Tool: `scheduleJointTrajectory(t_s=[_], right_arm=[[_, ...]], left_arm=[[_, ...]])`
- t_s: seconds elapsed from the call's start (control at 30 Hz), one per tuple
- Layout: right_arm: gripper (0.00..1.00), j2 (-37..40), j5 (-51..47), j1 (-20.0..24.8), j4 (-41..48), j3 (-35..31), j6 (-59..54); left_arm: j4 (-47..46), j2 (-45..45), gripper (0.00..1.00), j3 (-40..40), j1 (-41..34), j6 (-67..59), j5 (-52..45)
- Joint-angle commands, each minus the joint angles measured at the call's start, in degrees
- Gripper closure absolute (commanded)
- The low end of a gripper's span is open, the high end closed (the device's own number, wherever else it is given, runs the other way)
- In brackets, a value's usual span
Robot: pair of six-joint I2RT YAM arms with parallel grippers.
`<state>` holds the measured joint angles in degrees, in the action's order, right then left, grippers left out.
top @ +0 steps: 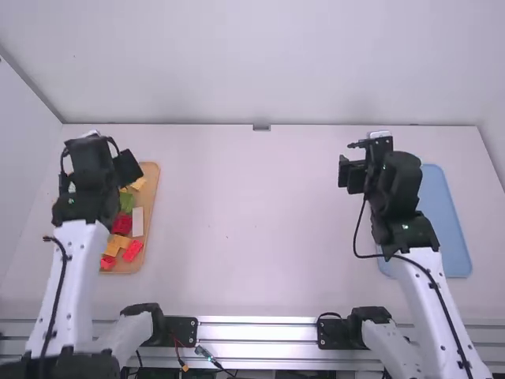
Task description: Assemble lego blocks to make yellow taxi
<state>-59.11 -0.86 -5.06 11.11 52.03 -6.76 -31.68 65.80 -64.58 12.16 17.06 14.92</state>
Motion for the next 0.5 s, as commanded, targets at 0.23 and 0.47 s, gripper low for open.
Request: scheduleJointTrajectory(t_s=[0.23, 0.47], right_arm=[[0.03, -6.18, -0.48, -0.86, 1.11, 7.42, -0.96], [0.01, -7.54, -0.5, -1.01, 2.03, 8.65, -0.98]], left_arm=[[-16.55, 32.26, 0.03, -30.66, 14.92, 3.5, -13.28], [-25.26, 50.96, 0.01, -46.02, 17.05, 1.66, -14.08]])
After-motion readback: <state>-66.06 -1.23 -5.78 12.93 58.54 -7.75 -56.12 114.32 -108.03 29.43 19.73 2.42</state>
